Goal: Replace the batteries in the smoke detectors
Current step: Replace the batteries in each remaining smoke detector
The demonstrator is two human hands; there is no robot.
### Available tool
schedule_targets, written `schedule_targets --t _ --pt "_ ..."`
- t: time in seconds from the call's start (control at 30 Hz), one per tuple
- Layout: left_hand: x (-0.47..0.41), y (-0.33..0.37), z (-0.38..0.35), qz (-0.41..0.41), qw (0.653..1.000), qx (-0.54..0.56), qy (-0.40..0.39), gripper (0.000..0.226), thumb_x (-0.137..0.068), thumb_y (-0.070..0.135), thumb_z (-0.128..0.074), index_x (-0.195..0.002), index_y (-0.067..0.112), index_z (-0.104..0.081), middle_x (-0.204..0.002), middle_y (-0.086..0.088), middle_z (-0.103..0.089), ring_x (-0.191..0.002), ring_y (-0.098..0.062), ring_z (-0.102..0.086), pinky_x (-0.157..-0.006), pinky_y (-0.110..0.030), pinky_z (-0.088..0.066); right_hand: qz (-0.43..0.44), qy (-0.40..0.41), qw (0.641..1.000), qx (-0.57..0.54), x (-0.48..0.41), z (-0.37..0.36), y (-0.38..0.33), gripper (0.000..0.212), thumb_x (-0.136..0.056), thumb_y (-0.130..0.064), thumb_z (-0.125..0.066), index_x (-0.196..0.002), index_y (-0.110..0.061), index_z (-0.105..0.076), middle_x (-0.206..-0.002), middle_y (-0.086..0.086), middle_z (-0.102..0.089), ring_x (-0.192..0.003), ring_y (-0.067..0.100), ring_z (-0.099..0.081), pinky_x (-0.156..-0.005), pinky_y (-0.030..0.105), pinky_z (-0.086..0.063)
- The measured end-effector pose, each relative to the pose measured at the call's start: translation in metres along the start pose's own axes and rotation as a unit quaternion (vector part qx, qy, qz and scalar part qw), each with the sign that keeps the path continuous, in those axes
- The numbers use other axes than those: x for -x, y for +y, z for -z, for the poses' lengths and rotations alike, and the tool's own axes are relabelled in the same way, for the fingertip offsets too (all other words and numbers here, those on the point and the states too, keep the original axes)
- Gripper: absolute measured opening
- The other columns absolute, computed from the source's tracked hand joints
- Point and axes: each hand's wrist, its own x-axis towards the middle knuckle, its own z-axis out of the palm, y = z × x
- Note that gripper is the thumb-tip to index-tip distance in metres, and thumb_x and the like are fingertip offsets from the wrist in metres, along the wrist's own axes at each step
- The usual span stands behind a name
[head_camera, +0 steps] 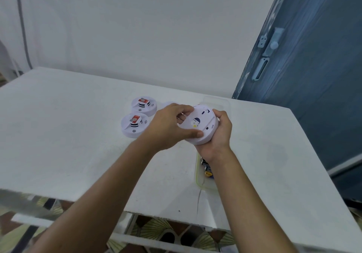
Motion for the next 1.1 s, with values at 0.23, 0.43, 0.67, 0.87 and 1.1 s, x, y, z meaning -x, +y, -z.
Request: schedule_targets --t 0.23,0.43,0.67,0.87,1.1 --pt "-0.001 -0.005 -0.002 0.006 0.999 0.001 -0.039 0.065 -0.067 0.040 -0.086 -0.124 0.026 -0.057 -0.111 0.009 -0.057 -0.096 -0.006 -0.056 -0.080 -0.013 -0.045 -0.019 0.019 1.000 0.010 0.004 -0.001 0.000 0.048 -0.097 -0.040 -0.037 -0.097 -0.008 -0.072 -0.102 0.017 -0.073 -0.089 0.031 -0.072 -0.075 0.035 -0.058" --pt "0.003 -0.018 -0.008 0.009 0.998 -0.014 -0.063 0.062 -0.080 0.045 -0.074 -0.135 0.027 -0.051 -0.123 0.012 -0.054 -0.105 -0.005 -0.056 -0.090 -0.023 -0.050 -0.005 0.034 0.998 0.055 0.004 0.005 0.005 0.039 -0.097 -0.040 -0.042 -0.100 -0.012 -0.069 -0.101 0.013 -0.073 -0.090 0.029 -0.070 -0.077 0.037 -0.052" --pt "0.002 -0.021 -0.016 0.063 0.991 0.111 0.037 0.047 -0.073 0.039 -0.083 -0.113 0.026 -0.063 -0.098 0.011 -0.065 -0.087 -0.006 -0.061 -0.068 -0.016 -0.050 0.014 0.013 0.991 0.134 0.005 -0.002 0.011 0.033 -0.101 -0.036 -0.043 -0.110 -0.014 -0.066 -0.101 0.009 -0.075 -0.091 0.025 -0.070 -0.075 0.034 -0.054" --pt "-0.003 -0.019 -0.010 -0.022 0.995 0.065 0.073 0.045 -0.063 0.041 -0.079 -0.103 0.029 -0.063 -0.095 0.013 -0.065 -0.086 0.001 -0.059 -0.073 -0.012 -0.049 0.007 0.008 0.988 0.156 0.003 -0.009 0.007 0.054 -0.106 -0.046 -0.032 -0.130 -0.012 -0.065 -0.116 0.011 -0.073 -0.107 0.026 -0.070 -0.083 0.035 -0.058" --pt "-0.002 -0.028 -0.009 -0.031 0.999 0.034 0.012 0.049 -0.085 0.050 -0.067 -0.128 0.028 -0.059 -0.118 0.019 -0.060 -0.104 0.007 -0.057 -0.084 -0.011 -0.045 -0.010 0.026 0.996 0.090 0.000 -0.010 0.004 0.060 -0.105 -0.055 -0.029 -0.104 -0.019 -0.077 -0.118 0.012 -0.073 -0.114 0.030 -0.067 -0.102 0.042 -0.049"
